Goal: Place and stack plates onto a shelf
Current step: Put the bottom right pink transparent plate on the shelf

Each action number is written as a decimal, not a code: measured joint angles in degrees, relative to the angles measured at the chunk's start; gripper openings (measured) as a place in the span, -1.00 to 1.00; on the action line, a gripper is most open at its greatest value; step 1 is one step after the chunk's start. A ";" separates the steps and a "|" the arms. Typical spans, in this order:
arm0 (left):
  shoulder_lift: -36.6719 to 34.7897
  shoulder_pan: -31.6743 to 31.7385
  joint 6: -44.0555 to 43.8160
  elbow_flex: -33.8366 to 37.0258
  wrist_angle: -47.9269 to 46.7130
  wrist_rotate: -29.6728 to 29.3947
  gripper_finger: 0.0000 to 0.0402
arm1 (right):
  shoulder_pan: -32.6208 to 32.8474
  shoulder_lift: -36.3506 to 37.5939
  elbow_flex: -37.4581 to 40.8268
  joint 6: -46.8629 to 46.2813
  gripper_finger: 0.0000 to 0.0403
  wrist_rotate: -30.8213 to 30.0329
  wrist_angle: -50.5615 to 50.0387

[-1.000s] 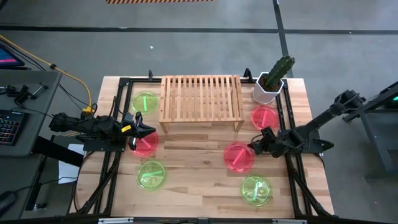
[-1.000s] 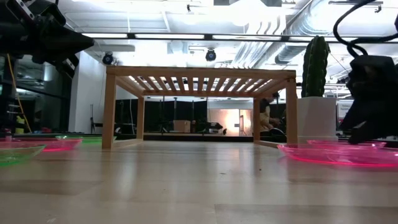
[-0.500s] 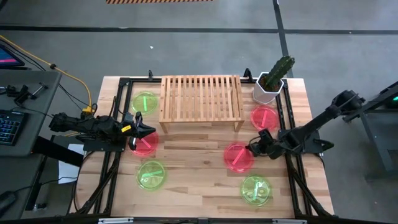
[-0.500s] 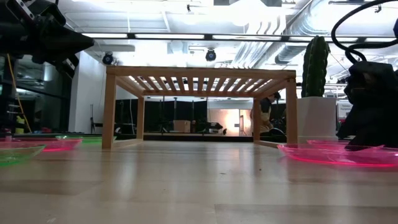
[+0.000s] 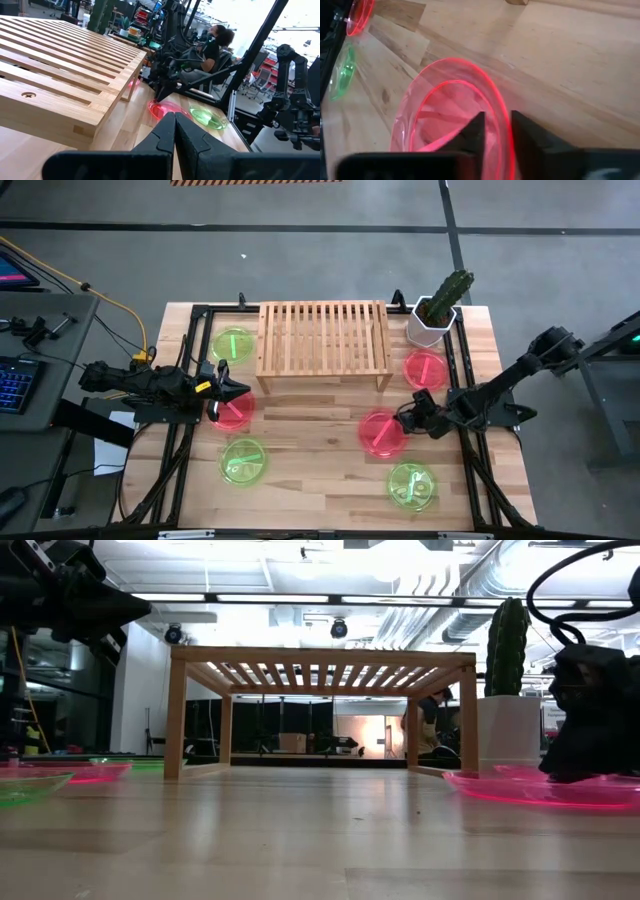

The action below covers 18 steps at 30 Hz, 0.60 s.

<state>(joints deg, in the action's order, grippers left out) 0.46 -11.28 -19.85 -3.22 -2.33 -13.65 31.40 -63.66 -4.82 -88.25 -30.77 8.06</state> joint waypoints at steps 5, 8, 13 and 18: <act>0.01 0.01 -0.01 0.00 0.00 0.00 -1.00 | 0.00 1.29 0.19 -2.46 -0.94 1.26 0.55; -0.01 0.01 -0.01 0.02 0.00 0.00 -1.00 | -0.01 3.55 0.33 -3.09 -0.99 2.40 0.66; 0.01 0.00 0.00 0.00 0.00 0.00 -1.00 | 0.04 8.41 0.55 -0.97 -1.00 5.90 1.10; 0.00 0.00 0.02 0.00 0.00 0.00 -1.00 | 0.04 12.73 0.52 3.26 -1.00 8.55 3.80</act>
<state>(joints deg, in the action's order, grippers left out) 0.46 -11.28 -19.84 -3.22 -2.33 -13.65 31.44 -50.92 -4.29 -84.98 -22.22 11.85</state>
